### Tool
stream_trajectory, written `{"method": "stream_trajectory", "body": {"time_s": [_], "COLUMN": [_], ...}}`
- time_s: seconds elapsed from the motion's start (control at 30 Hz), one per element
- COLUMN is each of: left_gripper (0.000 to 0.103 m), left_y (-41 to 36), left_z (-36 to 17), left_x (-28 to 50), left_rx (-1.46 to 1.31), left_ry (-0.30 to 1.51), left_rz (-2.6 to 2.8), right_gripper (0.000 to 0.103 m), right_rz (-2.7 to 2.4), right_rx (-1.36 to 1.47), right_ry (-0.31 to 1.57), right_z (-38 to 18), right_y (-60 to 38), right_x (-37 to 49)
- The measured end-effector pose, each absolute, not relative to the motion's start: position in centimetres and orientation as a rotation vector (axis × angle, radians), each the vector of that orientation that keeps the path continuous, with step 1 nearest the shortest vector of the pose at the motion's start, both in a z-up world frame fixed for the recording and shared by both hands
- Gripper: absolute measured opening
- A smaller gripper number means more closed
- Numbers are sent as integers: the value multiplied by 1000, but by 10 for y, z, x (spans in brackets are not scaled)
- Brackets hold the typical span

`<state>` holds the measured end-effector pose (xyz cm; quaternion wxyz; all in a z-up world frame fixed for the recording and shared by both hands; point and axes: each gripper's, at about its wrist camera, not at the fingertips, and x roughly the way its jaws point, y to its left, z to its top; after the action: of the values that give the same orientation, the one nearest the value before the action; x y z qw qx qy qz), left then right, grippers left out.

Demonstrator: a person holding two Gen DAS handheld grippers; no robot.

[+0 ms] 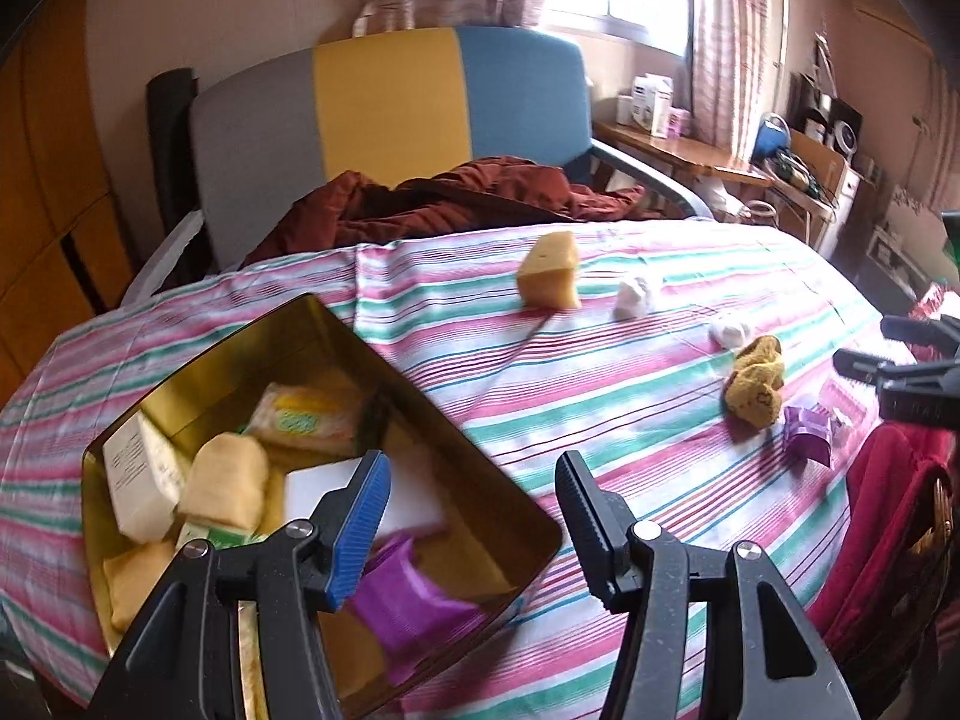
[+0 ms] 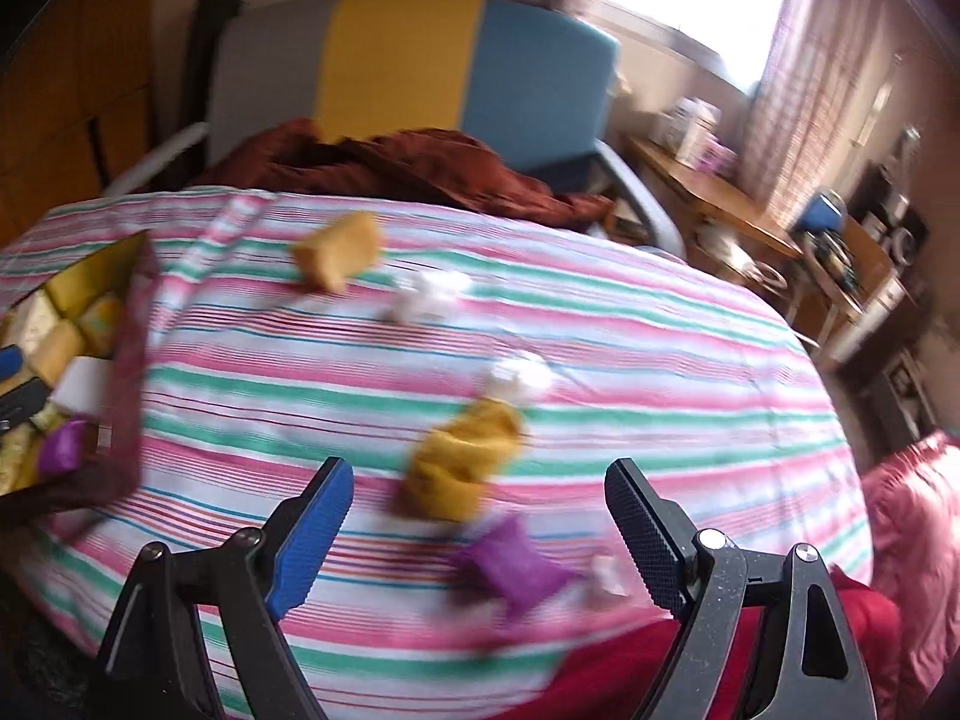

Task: Organize objects
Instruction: 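Withdraw both tools from the tray toward the sock and roller, then grasp the yellow sock with the left tool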

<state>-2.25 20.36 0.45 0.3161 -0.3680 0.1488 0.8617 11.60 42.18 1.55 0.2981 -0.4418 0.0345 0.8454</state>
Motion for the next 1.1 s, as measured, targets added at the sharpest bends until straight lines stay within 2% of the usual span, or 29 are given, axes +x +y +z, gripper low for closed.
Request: {"method": "stream_trajectory", "body": {"time_s": [0.3, 0.7, 1.1], "left_gripper": [58, 58, 58], "left_y": [244, 291, 327], "left_z": [5, -1, -23], "left_x": [-10, 5, 13], "left_rx": [-891, -854, -917], "left_ry": [529, 616, 607], "left_rz": [2219, 2122, 2012], "right_gripper": [86, 86, 86], "right_rz": [2141, 2108, 2134], "right_rx": [-1202, -1296, -1211], "right_ry": [231, 378, 768], "right_z": [4, -14, -20], "right_y": [482, 518, 549], "right_x": [150, 163, 185]}}
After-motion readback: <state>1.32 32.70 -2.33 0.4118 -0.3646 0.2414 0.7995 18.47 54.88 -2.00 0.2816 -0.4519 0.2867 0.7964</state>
